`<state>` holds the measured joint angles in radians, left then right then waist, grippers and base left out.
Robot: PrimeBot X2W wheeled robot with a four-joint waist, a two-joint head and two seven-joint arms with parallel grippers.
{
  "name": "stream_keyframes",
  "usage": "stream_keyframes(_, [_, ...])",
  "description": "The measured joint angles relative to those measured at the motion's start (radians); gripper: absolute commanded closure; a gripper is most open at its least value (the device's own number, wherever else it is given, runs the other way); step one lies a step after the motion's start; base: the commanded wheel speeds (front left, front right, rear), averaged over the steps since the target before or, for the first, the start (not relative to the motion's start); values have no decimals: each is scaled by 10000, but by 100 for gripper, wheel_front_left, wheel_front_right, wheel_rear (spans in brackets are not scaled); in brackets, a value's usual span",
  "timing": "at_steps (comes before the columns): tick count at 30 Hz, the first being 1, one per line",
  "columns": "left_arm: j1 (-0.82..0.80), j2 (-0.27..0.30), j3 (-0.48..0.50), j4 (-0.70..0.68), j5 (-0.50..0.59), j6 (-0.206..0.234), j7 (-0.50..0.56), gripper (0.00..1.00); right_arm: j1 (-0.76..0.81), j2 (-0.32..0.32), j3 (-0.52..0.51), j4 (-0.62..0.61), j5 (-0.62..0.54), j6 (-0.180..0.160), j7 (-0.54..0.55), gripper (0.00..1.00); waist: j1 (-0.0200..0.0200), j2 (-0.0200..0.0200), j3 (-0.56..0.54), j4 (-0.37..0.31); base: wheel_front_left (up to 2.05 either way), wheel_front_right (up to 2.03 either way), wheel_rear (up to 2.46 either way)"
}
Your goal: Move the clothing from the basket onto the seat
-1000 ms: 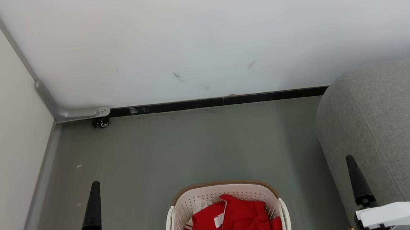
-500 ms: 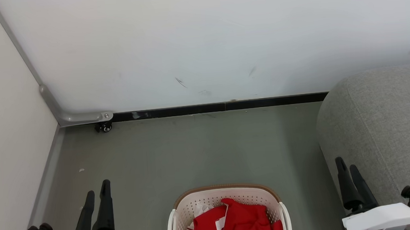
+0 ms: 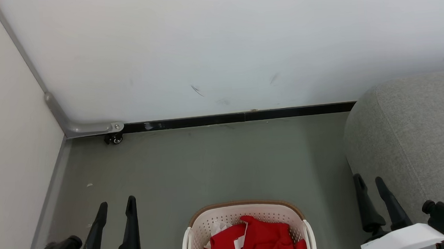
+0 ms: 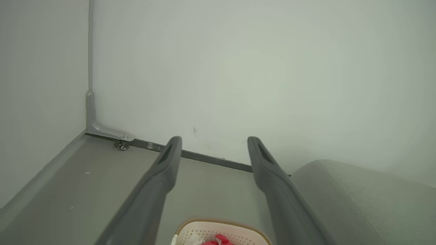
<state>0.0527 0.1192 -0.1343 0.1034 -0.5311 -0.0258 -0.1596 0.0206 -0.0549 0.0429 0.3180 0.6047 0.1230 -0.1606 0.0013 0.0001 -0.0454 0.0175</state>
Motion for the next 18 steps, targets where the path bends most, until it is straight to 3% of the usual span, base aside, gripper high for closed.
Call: stream_keyframes(18, [289, -23, -671, 268, 3080, 750, -625, 0, 32, 67, -94, 336, -3141, 2, -171, 0, -6, 0, -162, 28, 0, 0, 0])
